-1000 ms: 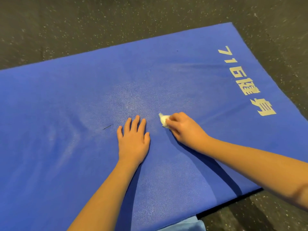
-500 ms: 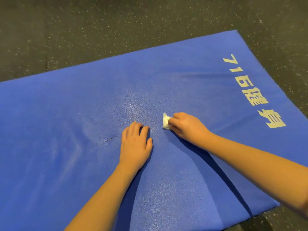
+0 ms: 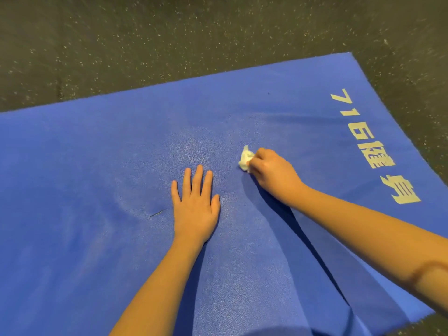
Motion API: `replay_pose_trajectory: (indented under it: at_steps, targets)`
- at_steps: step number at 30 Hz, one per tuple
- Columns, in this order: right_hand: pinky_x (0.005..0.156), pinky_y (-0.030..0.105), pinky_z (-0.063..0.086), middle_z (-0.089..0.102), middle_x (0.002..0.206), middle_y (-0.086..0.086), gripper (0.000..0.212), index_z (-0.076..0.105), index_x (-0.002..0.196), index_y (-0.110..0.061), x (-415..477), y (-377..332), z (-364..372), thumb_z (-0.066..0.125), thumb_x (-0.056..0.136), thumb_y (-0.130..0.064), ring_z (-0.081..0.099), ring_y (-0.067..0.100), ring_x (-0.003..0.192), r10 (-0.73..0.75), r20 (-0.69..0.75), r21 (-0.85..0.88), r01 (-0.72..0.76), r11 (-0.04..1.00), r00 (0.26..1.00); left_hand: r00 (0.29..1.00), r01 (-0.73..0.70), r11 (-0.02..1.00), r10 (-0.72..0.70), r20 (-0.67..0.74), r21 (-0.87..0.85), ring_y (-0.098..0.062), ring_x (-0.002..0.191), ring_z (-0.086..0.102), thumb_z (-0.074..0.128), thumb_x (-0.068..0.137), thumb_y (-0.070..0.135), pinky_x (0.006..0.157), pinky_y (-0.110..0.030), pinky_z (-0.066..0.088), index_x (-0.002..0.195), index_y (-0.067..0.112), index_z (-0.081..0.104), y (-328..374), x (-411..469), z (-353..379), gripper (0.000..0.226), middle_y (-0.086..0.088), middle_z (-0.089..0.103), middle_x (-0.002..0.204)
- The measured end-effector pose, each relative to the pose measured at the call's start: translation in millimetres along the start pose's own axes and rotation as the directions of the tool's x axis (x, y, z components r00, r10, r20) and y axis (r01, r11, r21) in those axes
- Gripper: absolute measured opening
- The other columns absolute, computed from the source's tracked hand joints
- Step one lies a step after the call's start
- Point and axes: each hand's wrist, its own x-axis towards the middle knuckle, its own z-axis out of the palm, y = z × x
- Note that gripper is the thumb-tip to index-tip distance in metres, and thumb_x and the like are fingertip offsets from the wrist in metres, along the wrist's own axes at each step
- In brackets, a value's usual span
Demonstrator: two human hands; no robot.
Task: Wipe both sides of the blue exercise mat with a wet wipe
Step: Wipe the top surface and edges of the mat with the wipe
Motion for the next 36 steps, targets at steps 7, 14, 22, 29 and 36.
replay_pose_trajectory:
  at_steps: [7,14,22,29,36]
  targets:
    - [0.045,0.027,0.029,0.056,0.073,0.015,0.011,0.065,0.073,-0.002,24.9,-7.6,2.3,0.076,0.072,-0.003,0.052,0.031,0.06,-0.178,0.052,-0.005,0.178,0.984,0.983,0.992,-0.033,0.998,0.025,-0.125,-0.062,-0.034,0.126,0.048,0.038,0.087,0.039,0.104,-0.052,0.029,0.123,0.012,0.061,-6.3,18.1,-8.3,0.05,-0.009,0.058,0.131]
    - [0.055,0.041,0.047,0.058,0.104,0.022,0.006,0.064,0.081,0.003,66.9,13.1,-2.7,0.06,0.085,0.0,0.053,0.039,0.082,0.055,-0.031,-0.053,-0.057,0.997,0.998,0.99,0.1,0.994,-0.103,-0.094,-0.031,-0.036,0.139,0.034,0.029,0.092,0.041,0.111,-0.058,0.022,0.141,0.01,0.048,-8.9,59.8,-5.3,0.061,-0.011,0.043,0.149]
    - [0.044,0.034,0.033,0.047,0.07,0.016,0.024,0.05,0.062,0.001,95.4,11.6,-5.8,0.062,0.084,-0.003,0.045,0.032,0.061,-0.072,-0.005,0.045,0.072,0.996,0.997,0.983,0.107,0.994,-0.108,-0.15,-0.014,-0.036,0.139,0.035,0.032,0.092,0.04,0.111,-0.058,0.022,0.14,0.011,0.049,-6.8,58.4,-1.0,0.059,-0.01,0.044,0.148]
    - [0.051,0.028,0.027,0.053,0.07,0.014,0.018,0.054,0.065,-0.007,115.6,2.1,-0.6,0.061,0.081,-0.004,0.042,0.027,0.061,-0.203,0.044,0.082,0.199,0.977,0.978,0.958,0.085,0.994,-0.101,-0.27,-0.07,-0.035,0.113,0.052,0.039,0.087,0.037,0.097,-0.046,0.031,0.11,0.008,0.064,-14.5,92.4,-11.6,0.044,-0.012,0.059,0.116]
    - [0.061,0.045,0.045,0.057,0.094,0.02,0.019,0.064,0.082,0.004,157.4,36.7,-5.1,0.054,0.092,-0.01,0.05,0.036,0.084,0.118,-0.056,-0.085,-0.123,0.989,0.991,0.964,0.155,0.986,-0.164,-0.211,-0.059,-0.036,0.14,0.032,0.032,0.093,0.04,0.115,-0.053,0.02,0.14,0.01,0.048,-13.5,109.4,-4.6,0.058,-0.012,0.044,0.148]
